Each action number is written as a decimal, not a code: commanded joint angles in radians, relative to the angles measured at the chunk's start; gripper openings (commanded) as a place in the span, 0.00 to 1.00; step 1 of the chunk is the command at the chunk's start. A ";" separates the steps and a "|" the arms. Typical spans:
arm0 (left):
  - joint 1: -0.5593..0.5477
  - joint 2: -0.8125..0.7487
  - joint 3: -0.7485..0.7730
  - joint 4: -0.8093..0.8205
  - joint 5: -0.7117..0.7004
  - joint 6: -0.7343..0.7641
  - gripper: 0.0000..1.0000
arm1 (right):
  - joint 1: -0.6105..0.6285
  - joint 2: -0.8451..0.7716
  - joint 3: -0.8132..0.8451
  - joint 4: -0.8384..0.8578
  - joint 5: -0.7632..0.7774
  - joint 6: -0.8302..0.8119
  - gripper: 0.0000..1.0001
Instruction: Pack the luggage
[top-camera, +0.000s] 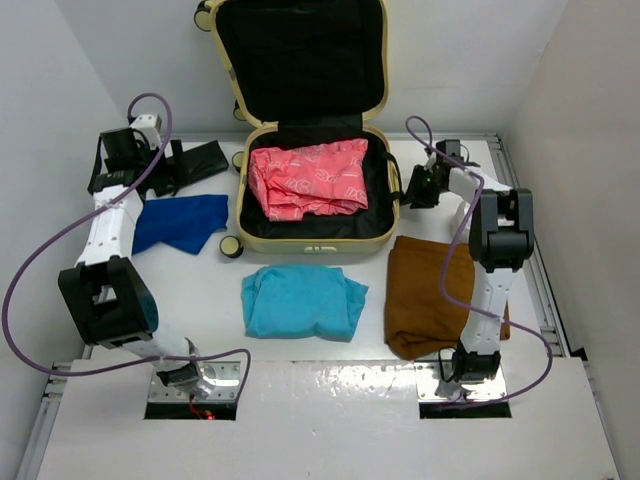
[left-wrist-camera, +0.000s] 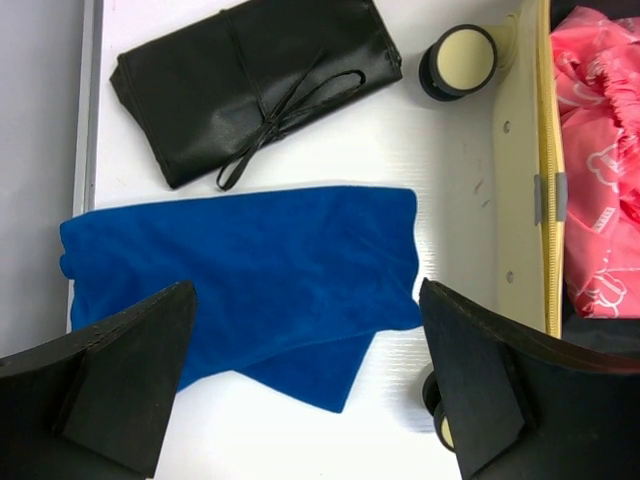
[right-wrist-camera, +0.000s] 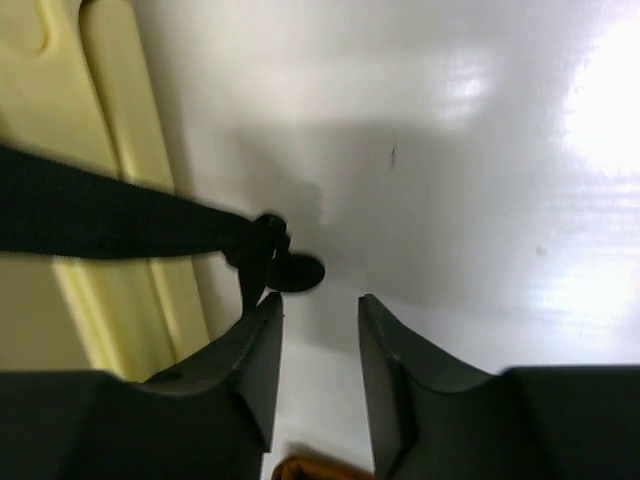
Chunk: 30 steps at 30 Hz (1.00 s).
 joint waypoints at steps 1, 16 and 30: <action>-0.009 0.011 0.014 0.029 -0.018 0.014 0.98 | 0.002 0.035 0.058 0.043 -0.003 -0.003 0.35; -0.009 0.060 0.051 0.020 -0.018 0.014 0.98 | -0.015 0.037 0.118 0.074 -0.053 -0.019 0.00; -0.009 0.098 0.069 0.029 0.010 -0.013 0.98 | -0.028 -0.043 0.161 0.071 -0.066 -0.042 0.49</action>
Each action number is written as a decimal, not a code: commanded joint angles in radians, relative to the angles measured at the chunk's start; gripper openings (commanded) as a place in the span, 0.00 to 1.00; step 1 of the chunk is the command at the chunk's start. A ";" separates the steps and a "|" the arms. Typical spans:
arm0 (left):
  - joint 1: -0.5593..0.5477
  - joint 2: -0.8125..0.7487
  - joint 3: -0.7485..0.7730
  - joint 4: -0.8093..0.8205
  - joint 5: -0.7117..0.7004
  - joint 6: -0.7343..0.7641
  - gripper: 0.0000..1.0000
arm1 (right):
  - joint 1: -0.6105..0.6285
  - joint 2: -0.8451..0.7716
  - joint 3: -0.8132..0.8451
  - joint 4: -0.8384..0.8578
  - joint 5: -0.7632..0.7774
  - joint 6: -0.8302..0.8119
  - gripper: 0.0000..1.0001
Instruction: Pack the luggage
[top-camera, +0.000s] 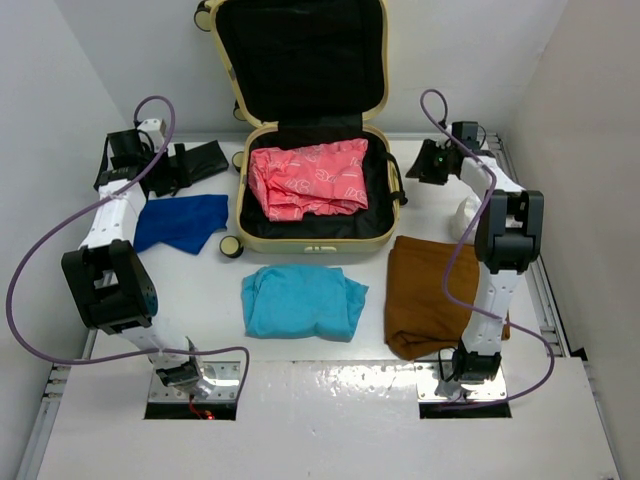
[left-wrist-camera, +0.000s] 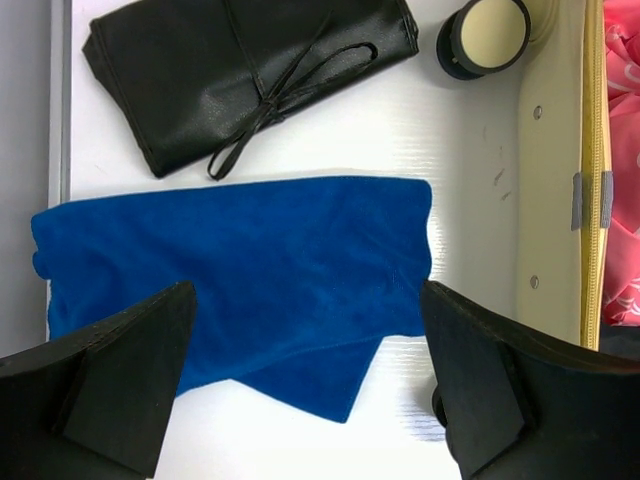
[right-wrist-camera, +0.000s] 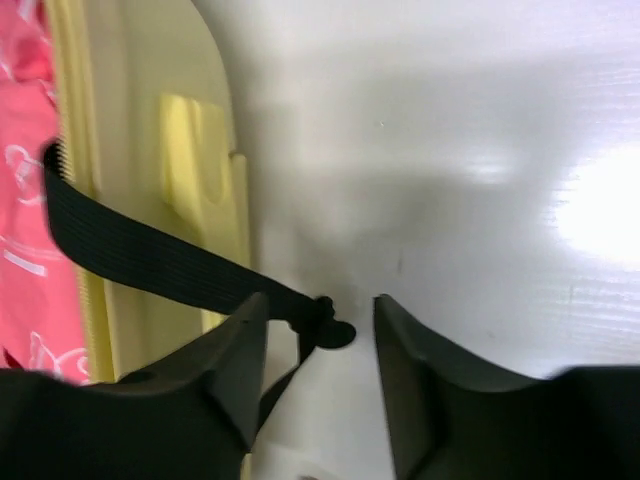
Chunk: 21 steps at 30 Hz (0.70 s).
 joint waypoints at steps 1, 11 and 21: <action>-0.009 0.003 0.045 0.029 0.017 -0.017 0.98 | 0.020 -0.036 0.045 -0.031 -0.003 -0.051 0.53; -0.009 -0.016 0.036 0.029 0.017 -0.017 0.98 | -0.012 -0.009 -0.021 -0.111 0.017 -0.171 0.58; -0.018 0.023 0.063 0.019 0.008 -0.008 0.98 | -0.024 0.043 0.031 -0.059 -0.137 -0.005 0.60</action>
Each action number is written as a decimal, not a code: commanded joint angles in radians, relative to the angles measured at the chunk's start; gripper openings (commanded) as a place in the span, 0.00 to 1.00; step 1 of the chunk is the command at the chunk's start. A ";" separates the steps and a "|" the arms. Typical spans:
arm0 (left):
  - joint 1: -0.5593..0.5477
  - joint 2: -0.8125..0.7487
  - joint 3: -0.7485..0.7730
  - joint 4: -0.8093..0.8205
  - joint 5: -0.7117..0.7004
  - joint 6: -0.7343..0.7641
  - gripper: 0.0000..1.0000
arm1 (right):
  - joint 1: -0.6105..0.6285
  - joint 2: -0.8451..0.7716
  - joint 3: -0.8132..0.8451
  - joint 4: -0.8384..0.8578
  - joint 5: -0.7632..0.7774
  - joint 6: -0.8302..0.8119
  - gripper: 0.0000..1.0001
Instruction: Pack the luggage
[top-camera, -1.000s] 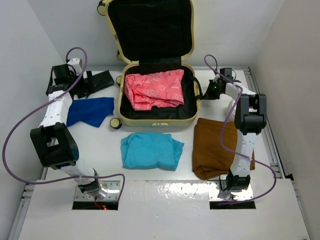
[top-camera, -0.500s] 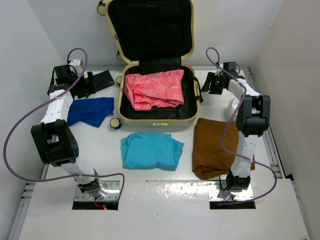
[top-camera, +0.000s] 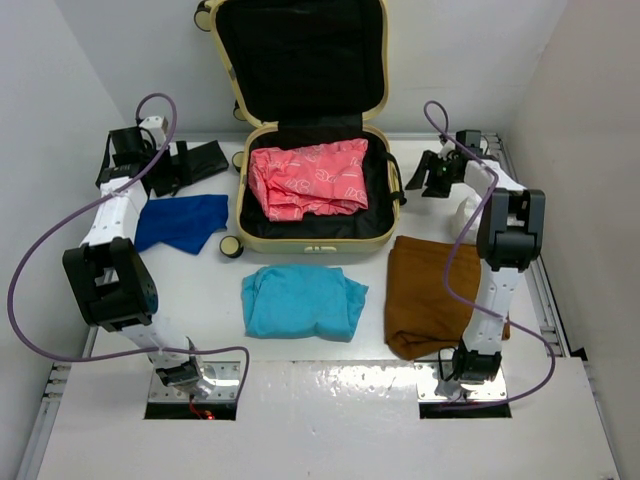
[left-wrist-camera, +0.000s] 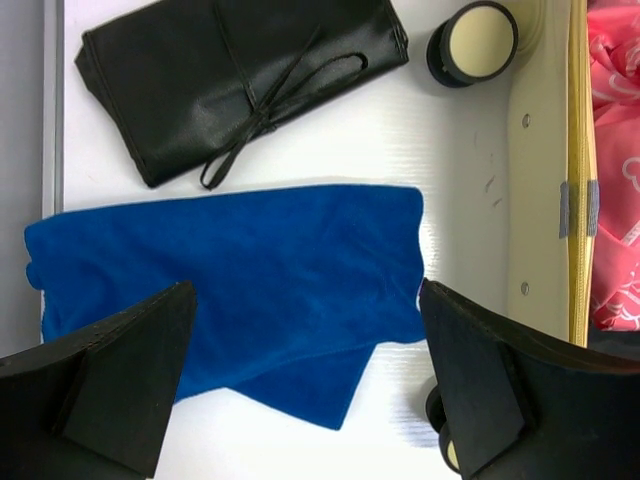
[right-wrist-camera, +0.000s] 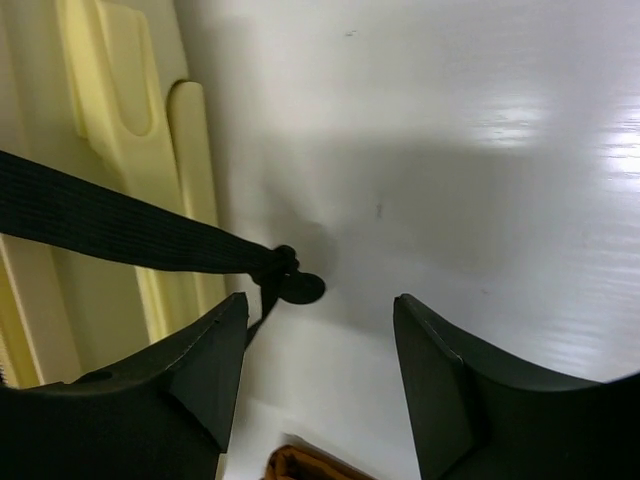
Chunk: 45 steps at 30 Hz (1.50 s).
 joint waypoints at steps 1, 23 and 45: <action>-0.017 0.006 0.045 0.020 0.005 0.010 0.98 | 0.015 0.027 0.052 0.040 -0.070 0.049 0.60; -0.026 0.025 0.073 0.020 -0.005 0.011 0.98 | 0.079 0.128 0.109 -0.044 0.007 0.016 0.52; -0.026 0.025 0.064 0.011 -0.005 0.020 0.98 | 0.144 0.113 0.112 -0.036 -0.019 0.020 0.24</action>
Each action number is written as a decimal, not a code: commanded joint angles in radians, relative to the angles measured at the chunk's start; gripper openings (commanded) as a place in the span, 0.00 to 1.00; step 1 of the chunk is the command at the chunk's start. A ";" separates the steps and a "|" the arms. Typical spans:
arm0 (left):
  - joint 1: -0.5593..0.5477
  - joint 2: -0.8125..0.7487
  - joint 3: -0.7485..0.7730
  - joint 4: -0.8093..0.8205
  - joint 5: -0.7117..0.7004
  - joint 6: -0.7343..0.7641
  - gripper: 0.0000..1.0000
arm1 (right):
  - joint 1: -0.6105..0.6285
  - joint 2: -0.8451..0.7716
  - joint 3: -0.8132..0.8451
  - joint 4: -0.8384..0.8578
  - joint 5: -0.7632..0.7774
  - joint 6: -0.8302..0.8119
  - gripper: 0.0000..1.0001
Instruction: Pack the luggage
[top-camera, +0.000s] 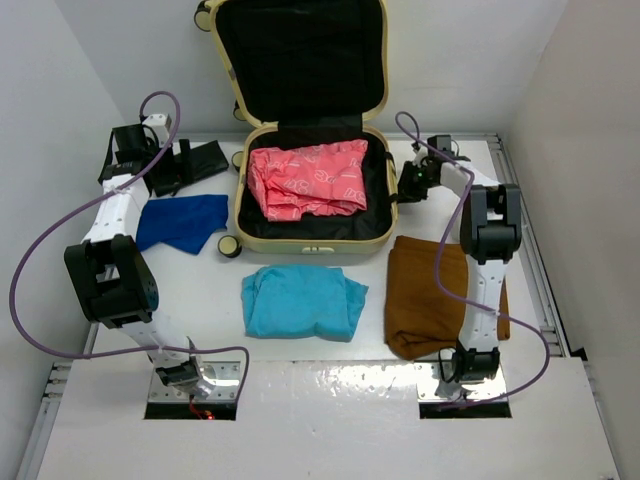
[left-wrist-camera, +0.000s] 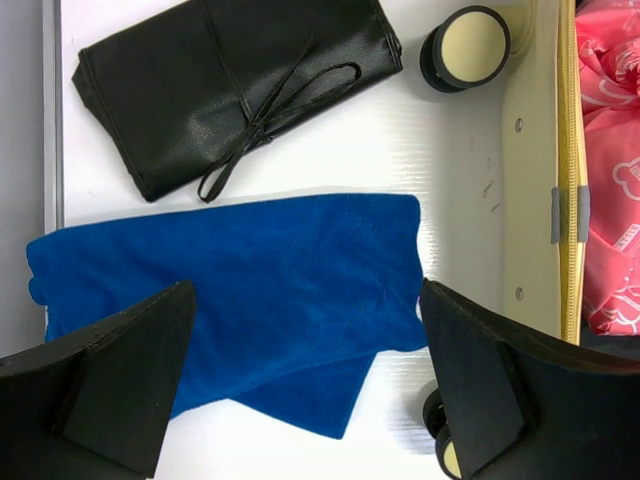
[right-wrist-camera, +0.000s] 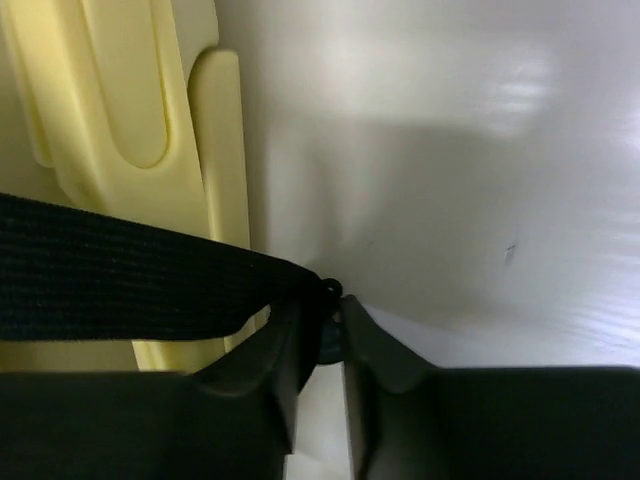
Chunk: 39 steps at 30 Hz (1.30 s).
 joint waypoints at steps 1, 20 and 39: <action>-0.010 0.001 0.032 0.012 0.000 0.004 0.98 | 0.040 -0.014 0.026 -0.023 0.002 -0.019 0.20; -0.029 0.019 0.049 0.012 0.028 0.004 0.97 | -0.049 -0.294 0.019 -0.030 0.077 -0.027 0.00; -0.029 -0.021 0.000 0.048 0.046 -0.014 0.97 | 0.203 -0.116 0.334 -0.178 -0.121 0.025 0.63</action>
